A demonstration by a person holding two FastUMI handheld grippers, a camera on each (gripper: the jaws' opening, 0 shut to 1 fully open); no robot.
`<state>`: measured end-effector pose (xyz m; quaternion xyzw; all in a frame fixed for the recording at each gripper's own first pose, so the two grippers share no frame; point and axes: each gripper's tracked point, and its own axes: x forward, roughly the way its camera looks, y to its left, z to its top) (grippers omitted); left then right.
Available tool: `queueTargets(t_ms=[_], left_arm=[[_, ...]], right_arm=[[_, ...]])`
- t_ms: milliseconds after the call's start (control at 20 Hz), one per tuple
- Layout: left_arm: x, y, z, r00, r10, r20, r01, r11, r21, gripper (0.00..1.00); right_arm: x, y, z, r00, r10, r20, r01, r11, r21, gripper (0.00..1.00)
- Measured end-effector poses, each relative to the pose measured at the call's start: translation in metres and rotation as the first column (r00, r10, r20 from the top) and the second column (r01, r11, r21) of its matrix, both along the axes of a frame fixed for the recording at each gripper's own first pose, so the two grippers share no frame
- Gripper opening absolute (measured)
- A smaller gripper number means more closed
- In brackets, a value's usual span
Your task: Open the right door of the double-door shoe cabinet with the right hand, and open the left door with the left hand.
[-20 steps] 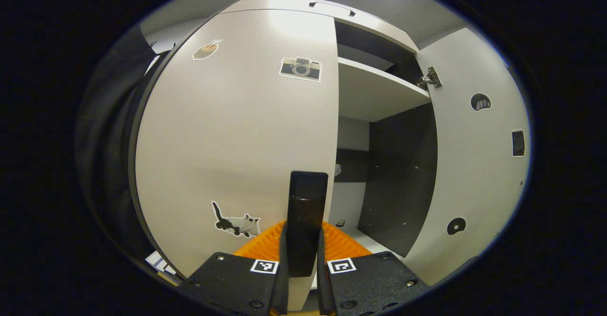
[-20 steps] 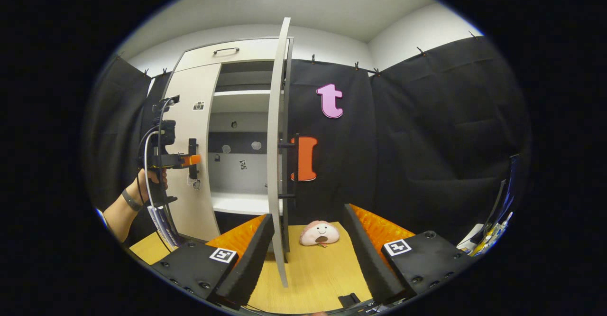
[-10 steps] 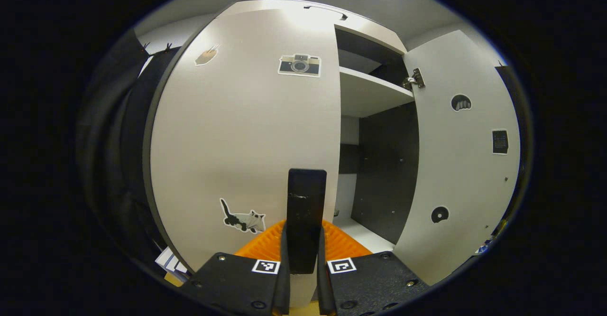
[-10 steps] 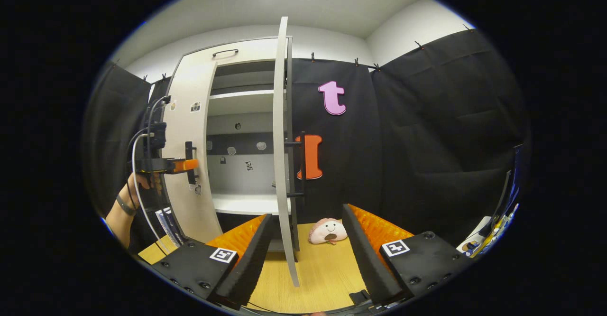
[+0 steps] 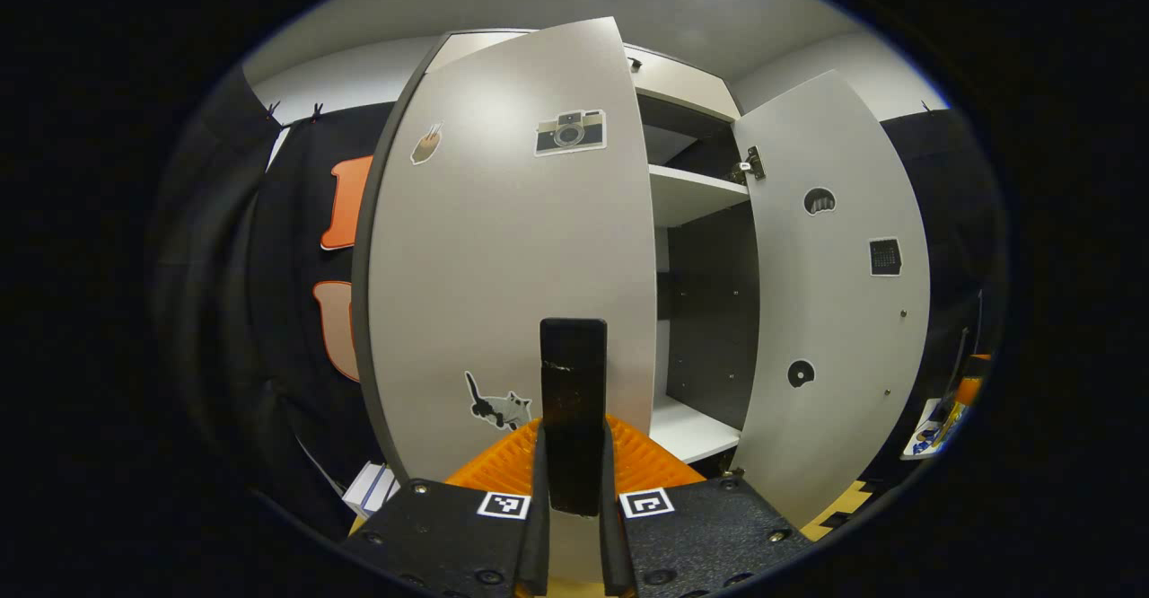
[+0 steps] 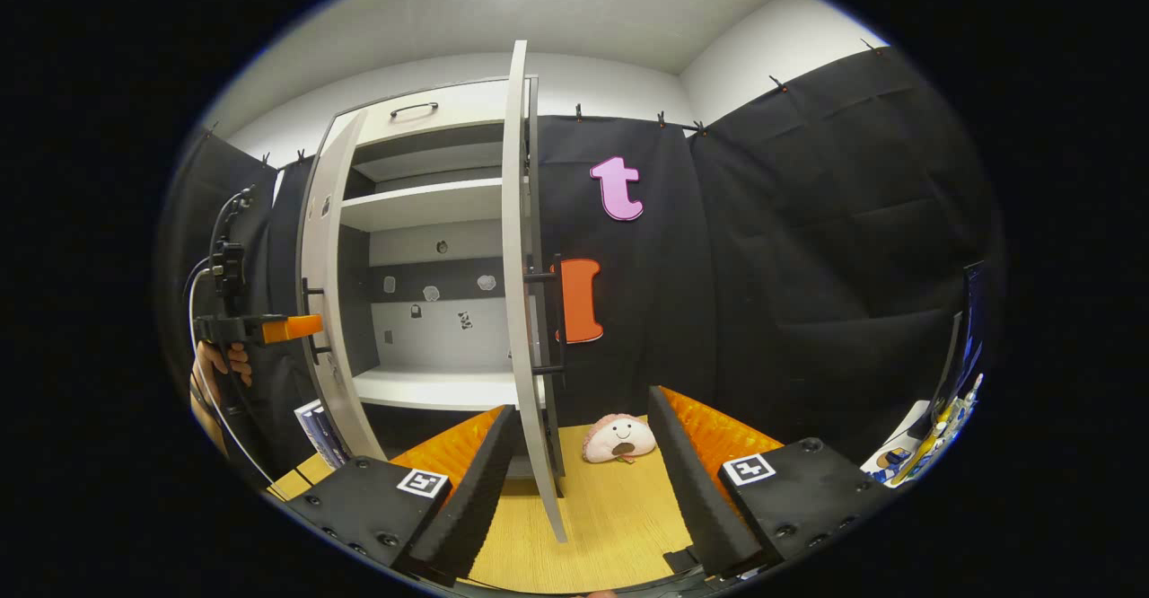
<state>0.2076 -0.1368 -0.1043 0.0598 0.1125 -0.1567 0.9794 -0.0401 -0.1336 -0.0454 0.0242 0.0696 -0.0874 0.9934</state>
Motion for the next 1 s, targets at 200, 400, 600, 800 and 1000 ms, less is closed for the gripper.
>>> queueTargets(t_ms=[200,400,600,800,1000], left_arm=[[-0.006,0.012,0.004,1.0,0.022,0.019,-0.023,0.999,0.025,0.23],[-0.009,0.032,0.01,0.997,0.061,0.039,-0.063,0.997,0.043,0.22],[-0.006,0.04,0.016,0.993,0.097,0.066,-0.101,0.993,0.06,0.2],[-0.003,0.041,0.018,0.991,0.108,0.081,-0.111,0.993,0.03,0.14],[-0.004,0.054,0.021,0.985,0.145,0.098,-0.149,0.988,0.037,0.09]], right_arm=[[0.0,-0.004,0.001,1.0,-0.008,0.007,0.008,1.0,0.002,0.96],[0.002,-0.003,0.0,1.0,-0.006,0.004,0.006,1.0,-0.002,0.96],[0.004,0.001,-0.002,1.0,0.005,0.003,-0.005,1.0,0.009,0.96],[0.005,0.003,-0.001,1.0,0.008,0.005,-0.008,1.0,0.016,0.96],[0.006,0.005,0.0,1.0,0.007,0.012,-0.008,1.0,0.026,0.96]])
